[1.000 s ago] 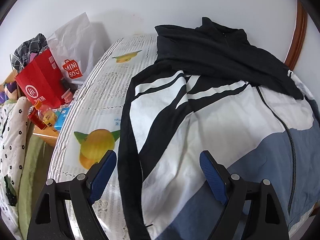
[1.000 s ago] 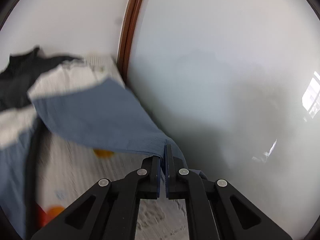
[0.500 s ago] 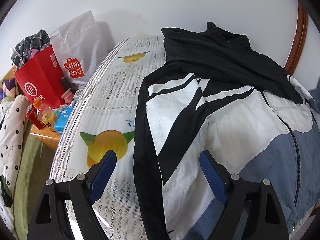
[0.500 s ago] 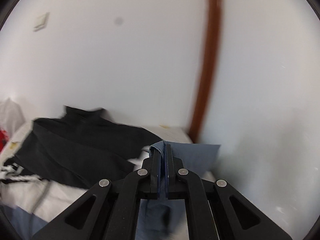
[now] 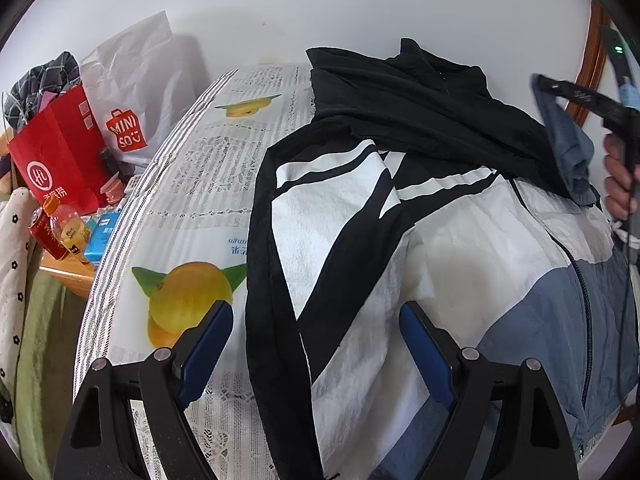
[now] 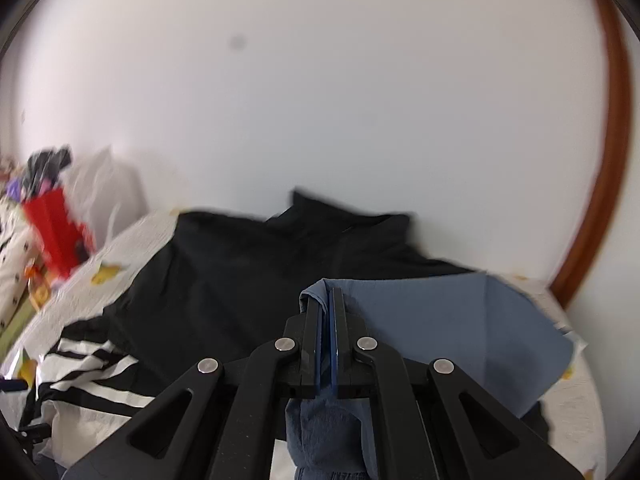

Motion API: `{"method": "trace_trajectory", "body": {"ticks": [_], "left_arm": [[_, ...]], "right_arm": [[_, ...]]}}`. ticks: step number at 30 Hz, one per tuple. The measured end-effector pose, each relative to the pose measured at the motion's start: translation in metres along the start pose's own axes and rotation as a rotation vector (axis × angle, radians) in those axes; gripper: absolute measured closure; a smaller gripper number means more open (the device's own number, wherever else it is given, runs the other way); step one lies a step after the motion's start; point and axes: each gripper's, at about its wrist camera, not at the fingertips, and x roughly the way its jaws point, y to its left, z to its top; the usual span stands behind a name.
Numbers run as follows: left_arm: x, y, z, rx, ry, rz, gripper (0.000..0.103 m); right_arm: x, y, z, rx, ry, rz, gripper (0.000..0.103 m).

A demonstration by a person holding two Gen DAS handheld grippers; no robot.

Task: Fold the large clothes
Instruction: 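Fold the blue sleeve across the jacket front with the right tool, then release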

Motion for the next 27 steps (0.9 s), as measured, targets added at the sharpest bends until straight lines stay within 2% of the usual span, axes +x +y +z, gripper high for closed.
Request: {"method": "trace_trajectory", "body": {"ticks": [8, 10, 11, 12, 13, 14, 15, 20, 27], "left_arm": [[0.001, -0.003, -0.003, 0.016, 0.013, 0.004, 0.019], [0.0, -0.003, -0.004, 0.019, 0.013, 0.004, 0.019], [-0.002, -0.004, -0.004, 0.023, 0.01, 0.007, 0.019], [-0.004, -0.004, -0.004, 0.031, 0.007, 0.013, 0.019], [-0.006, -0.005, -0.004, 0.04, 0.005, 0.017, 0.019], [-0.008, -0.005, -0.004, 0.044, -0.002, 0.02, 0.019], [-0.011, -0.005, -0.004, 0.046, -0.012, 0.022, 0.019], [-0.027, -0.007, 0.0, 0.039, -0.044, 0.04, 0.019], [-0.046, -0.019, 0.004, 0.064, -0.089, 0.047, 0.019]], "right_arm": [[0.06, 0.047, -0.035, -0.115, 0.147, 0.054, 0.099], [0.065, 0.052, -0.04, -0.129, 0.169, 0.049, 0.094], [0.063, 0.051, -0.041, -0.127, 0.185, 0.049, 0.082], [0.061, 0.05, -0.042, -0.122, 0.198, 0.046, 0.062], [0.057, 0.049, -0.042, -0.118, 0.199, 0.045, 0.052], [0.05, 0.047, -0.041, -0.115, 0.19, 0.046, 0.036], [0.042, 0.044, -0.042, -0.113, 0.174, 0.049, 0.024], [0.005, 0.034, -0.048, -0.117, 0.17, 0.065, 0.022], [-0.034, 0.002, -0.062, -0.007, 0.185, 0.091, 0.021]]}}
